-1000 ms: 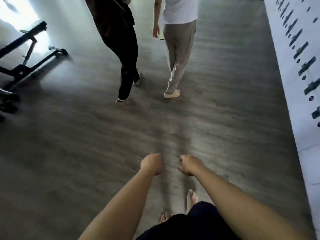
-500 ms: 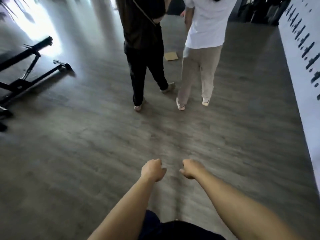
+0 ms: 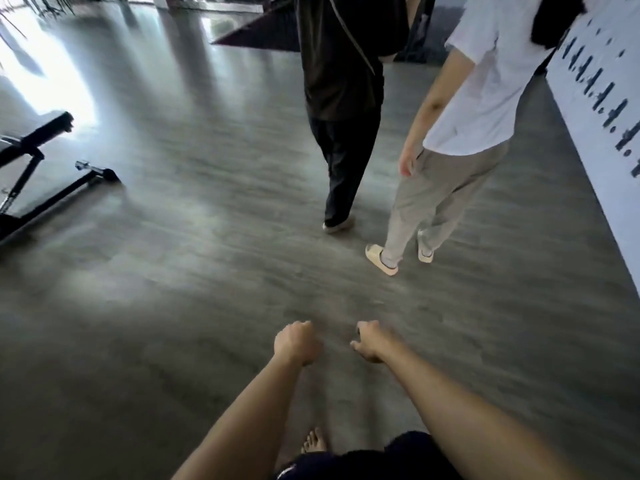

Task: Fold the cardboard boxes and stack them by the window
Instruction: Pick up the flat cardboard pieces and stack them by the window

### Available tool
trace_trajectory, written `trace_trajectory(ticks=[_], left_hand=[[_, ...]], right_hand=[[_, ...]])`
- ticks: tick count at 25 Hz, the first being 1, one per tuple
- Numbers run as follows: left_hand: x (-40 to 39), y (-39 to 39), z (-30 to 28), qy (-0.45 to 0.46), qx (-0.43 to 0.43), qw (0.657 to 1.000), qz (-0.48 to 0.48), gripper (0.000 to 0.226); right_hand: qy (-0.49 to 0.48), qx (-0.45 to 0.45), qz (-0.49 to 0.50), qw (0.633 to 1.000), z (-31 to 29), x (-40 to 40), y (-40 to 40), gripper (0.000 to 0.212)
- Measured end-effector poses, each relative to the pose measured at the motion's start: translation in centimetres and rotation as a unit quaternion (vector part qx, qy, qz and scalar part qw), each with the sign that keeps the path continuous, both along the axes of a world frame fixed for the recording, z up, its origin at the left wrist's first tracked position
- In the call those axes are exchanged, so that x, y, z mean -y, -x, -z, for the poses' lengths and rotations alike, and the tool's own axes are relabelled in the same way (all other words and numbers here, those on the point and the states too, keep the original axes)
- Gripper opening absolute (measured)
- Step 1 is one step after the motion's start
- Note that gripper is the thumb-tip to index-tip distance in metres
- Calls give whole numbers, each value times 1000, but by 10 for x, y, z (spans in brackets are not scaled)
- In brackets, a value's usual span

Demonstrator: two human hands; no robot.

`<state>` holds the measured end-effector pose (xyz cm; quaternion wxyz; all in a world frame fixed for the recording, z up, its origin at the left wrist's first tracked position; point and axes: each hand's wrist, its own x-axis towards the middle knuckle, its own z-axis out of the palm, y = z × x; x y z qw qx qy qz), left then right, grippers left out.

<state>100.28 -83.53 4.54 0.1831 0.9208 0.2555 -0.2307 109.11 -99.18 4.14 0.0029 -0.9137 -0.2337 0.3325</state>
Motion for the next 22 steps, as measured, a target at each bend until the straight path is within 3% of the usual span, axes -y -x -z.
trace_trajectory(ticks=[8,16,22], left_hand=[[-108,-171,2,22,-5,1000,3,38],[-241,-335,-14,-4,16,995,-96,34],[-350,-421,-1,9,-11,994,-110,38]], right_hand=[[-8,-6,-12,1000,12,-126,-175,44],[-3,12,-119,993,6,-279,-369,45],[25,9,-145,989,17,-390,-467,43]])
